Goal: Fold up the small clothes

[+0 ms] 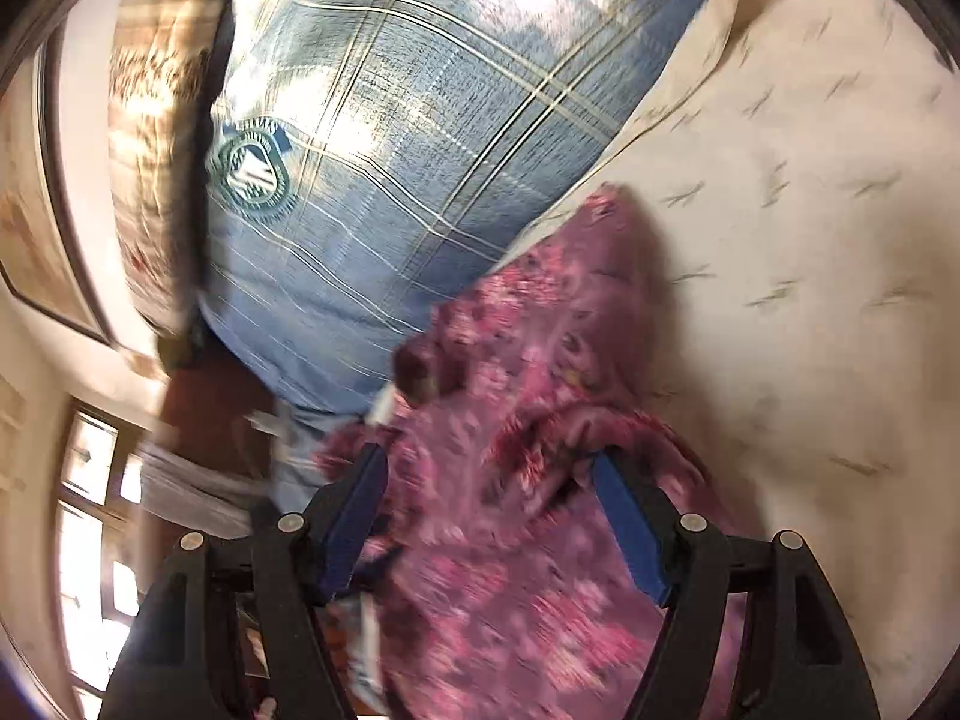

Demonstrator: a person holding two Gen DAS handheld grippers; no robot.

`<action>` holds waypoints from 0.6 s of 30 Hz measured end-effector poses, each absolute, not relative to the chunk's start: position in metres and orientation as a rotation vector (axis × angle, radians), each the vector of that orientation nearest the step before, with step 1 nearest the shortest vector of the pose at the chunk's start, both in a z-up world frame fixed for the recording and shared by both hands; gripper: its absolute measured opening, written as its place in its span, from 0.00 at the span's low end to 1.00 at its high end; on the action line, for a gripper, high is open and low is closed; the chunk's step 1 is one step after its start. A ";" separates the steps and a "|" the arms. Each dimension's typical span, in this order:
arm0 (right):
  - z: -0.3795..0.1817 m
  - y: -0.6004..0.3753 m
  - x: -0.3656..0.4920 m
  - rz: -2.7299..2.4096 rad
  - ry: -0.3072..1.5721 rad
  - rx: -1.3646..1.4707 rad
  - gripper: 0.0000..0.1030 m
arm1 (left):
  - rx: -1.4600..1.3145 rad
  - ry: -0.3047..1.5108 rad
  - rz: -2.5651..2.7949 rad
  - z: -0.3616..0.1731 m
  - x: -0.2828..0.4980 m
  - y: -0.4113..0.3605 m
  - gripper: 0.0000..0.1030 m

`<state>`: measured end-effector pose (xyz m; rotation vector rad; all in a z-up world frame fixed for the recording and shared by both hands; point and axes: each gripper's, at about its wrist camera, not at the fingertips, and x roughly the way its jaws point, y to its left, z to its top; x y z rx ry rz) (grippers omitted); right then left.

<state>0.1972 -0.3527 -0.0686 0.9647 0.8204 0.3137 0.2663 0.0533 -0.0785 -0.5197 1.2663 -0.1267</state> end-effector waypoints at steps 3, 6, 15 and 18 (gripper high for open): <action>-0.086 -0.353 0.230 0.272 0.871 1.017 0.67 | -0.484 1.251 -0.116 -0.079 0.273 0.046 0.81; -0.074 -0.359 0.257 0.220 0.906 0.939 0.04 | -0.442 1.231 -0.104 -0.073 0.283 0.042 0.81; -0.051 -0.380 0.237 0.128 1.033 0.723 0.09 | -0.257 1.249 -0.209 -0.072 0.274 0.037 0.81; -0.008 -0.396 0.235 0.088 0.850 0.665 0.43 | -0.271 1.180 -0.270 -0.042 0.269 0.047 0.81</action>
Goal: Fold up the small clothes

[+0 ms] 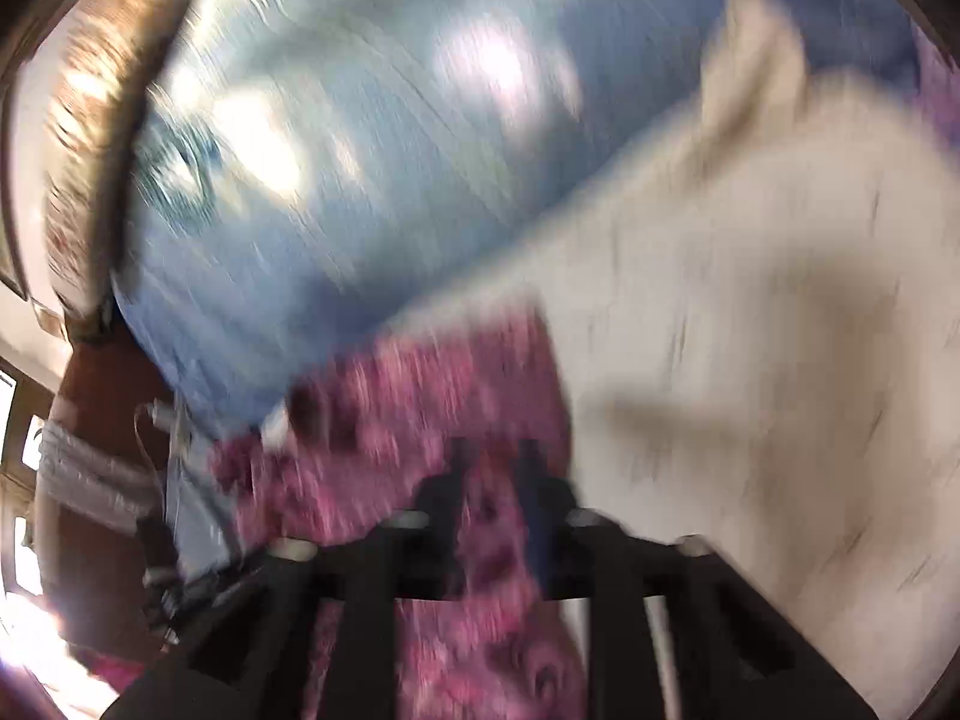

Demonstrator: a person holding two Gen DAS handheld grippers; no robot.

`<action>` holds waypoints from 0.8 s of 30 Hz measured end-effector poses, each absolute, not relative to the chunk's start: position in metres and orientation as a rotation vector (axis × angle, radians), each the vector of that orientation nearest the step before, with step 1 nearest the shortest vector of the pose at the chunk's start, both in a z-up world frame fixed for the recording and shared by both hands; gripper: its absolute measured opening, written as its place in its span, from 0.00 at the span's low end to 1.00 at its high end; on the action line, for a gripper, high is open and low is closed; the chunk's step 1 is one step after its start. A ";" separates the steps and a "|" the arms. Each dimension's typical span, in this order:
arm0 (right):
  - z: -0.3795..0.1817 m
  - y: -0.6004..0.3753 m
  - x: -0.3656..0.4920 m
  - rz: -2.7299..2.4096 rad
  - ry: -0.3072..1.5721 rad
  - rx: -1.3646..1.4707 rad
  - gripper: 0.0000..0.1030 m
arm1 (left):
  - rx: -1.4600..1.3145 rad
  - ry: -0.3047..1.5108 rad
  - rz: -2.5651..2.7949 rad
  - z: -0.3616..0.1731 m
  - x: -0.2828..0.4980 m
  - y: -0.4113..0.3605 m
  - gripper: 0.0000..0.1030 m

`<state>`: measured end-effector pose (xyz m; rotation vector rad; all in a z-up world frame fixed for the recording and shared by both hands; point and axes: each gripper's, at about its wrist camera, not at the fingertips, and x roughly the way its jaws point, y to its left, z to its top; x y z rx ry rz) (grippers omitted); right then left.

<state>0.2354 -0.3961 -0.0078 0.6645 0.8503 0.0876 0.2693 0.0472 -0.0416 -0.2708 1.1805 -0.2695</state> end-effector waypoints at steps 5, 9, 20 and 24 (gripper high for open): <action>-0.017 -0.385 0.295 0.049 0.893 0.544 0.80 | -0.275 1.139 -0.224 -0.017 0.324 0.046 0.83; -0.054 -0.381 0.320 0.063 0.943 0.544 0.75 | -0.274 1.237 -0.162 -0.047 0.366 0.031 0.83; -0.021 -0.390 0.371 -0.013 0.841 0.304 0.04 | -0.160 1.171 -0.036 -0.069 0.411 0.009 0.83; -0.057 -0.395 0.385 -0.108 0.964 0.238 0.07 | -0.148 1.188 0.010 -0.083 0.424 0.009 0.83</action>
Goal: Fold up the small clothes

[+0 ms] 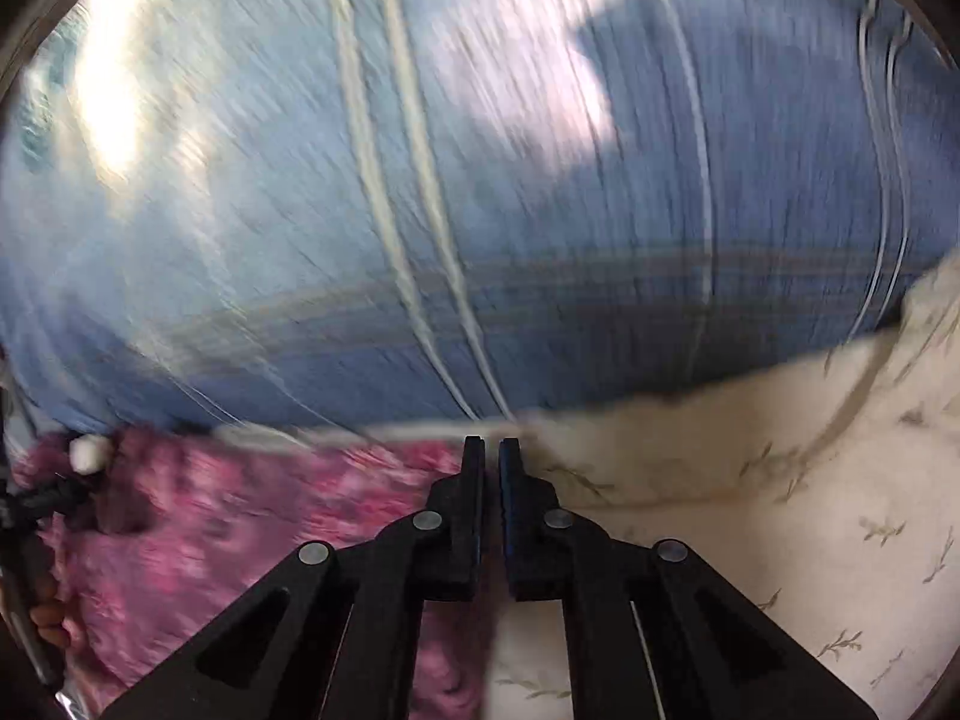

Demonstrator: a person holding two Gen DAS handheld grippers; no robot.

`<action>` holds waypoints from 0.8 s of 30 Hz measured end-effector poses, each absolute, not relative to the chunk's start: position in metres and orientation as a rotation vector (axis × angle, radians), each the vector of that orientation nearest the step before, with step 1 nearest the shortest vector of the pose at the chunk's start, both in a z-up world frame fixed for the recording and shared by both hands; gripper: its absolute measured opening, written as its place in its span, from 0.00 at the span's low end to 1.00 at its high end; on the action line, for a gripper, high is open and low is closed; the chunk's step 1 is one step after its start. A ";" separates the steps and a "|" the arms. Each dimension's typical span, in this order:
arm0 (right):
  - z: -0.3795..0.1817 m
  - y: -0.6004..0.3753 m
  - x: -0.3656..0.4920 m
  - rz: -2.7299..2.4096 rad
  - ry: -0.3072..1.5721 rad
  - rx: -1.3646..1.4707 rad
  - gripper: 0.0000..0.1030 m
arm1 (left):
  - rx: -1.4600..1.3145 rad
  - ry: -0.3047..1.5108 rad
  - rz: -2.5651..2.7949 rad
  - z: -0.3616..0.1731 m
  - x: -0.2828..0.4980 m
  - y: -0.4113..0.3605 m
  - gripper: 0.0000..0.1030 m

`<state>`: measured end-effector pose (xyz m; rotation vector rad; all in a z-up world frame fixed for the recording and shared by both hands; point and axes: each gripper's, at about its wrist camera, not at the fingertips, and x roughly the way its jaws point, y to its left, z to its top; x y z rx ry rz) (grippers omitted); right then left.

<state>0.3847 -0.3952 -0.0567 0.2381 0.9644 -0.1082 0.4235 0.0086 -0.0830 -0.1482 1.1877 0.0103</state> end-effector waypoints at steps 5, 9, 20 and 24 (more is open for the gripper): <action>-0.017 -0.420 0.327 -0.050 0.862 0.347 0.23 | -0.194 1.146 -0.088 -0.042 0.386 0.019 0.82; 0.009 -0.416 0.230 0.050 0.865 0.320 0.38 | -0.176 1.113 -0.188 -0.007 0.295 0.050 0.82; -0.074 -0.350 0.042 0.205 1.075 0.383 0.57 | -0.296 1.280 -0.129 -0.061 0.106 0.136 0.83; -0.079 -0.329 0.038 0.187 1.028 0.362 0.65 | -0.339 1.311 -0.153 -0.079 0.084 0.126 0.83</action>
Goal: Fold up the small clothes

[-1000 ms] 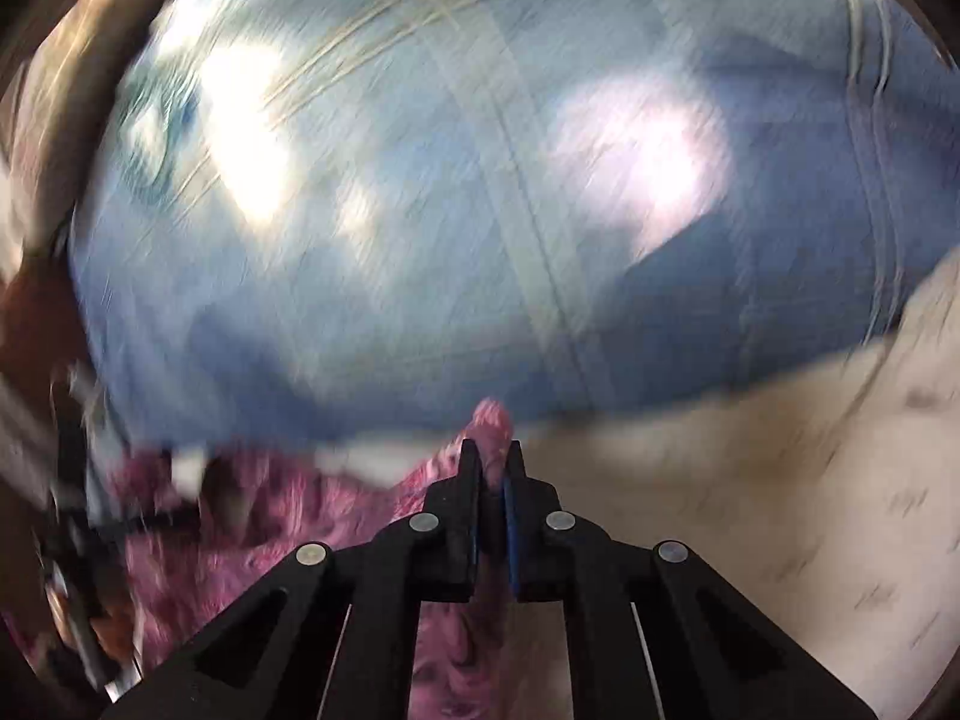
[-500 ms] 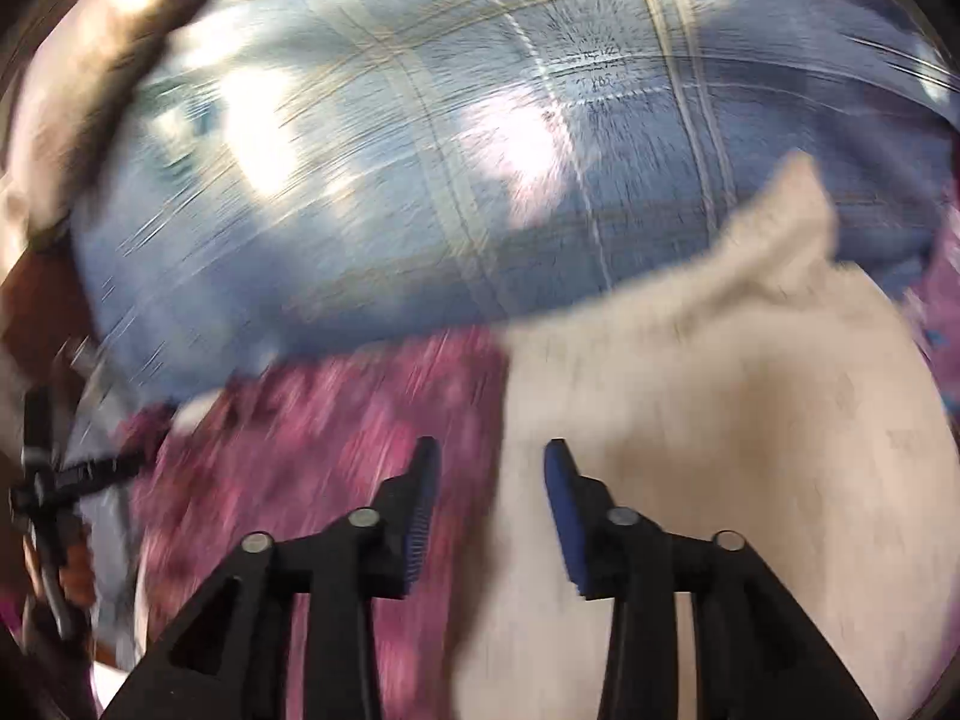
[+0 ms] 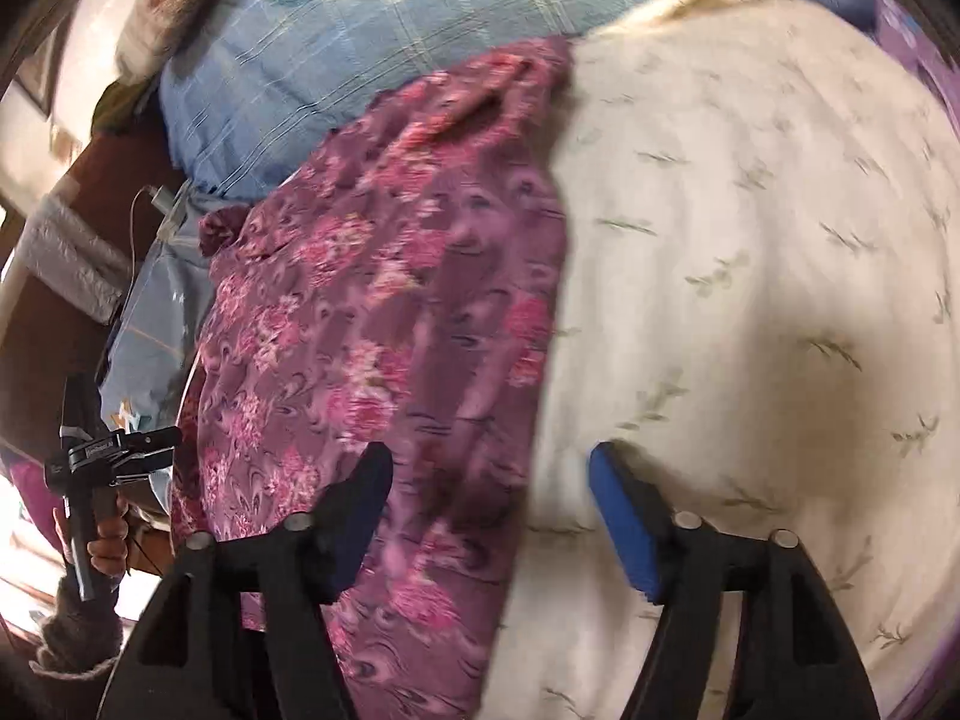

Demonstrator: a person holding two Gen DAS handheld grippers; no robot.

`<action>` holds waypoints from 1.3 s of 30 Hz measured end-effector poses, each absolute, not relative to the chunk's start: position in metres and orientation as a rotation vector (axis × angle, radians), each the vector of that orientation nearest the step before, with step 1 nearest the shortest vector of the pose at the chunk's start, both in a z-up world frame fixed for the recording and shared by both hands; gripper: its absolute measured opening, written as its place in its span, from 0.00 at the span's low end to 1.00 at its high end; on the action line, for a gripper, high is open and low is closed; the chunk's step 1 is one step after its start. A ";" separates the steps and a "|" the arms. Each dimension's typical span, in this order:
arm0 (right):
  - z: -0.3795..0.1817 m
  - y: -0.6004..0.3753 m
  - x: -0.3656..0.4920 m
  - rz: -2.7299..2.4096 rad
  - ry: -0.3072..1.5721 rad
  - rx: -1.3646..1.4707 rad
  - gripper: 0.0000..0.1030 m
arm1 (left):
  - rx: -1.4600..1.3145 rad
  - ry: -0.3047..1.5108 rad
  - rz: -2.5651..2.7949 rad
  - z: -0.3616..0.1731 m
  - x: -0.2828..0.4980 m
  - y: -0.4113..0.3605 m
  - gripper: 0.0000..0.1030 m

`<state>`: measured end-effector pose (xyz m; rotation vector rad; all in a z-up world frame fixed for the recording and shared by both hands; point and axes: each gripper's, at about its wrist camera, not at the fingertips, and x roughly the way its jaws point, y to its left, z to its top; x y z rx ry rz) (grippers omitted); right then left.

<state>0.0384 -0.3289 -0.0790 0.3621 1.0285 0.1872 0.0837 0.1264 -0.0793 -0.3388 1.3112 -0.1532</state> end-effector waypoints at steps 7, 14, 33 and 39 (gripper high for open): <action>-0.060 -0.353 0.010 0.133 0.996 0.336 0.05 | -0.243 1.296 -0.131 -0.078 0.068 0.108 0.83; -0.074 -0.414 -0.037 0.063 1.002 0.588 0.33 | -0.309 1.290 -0.171 -0.077 0.048 0.120 0.83; -0.022 -0.363 -0.015 0.105 0.927 0.309 0.17 | -0.324 1.178 -0.155 -0.031 0.062 0.139 0.80; -0.004 -0.265 0.089 0.264 0.928 0.179 0.36 | -0.436 1.151 -0.105 -0.015 0.127 0.195 0.80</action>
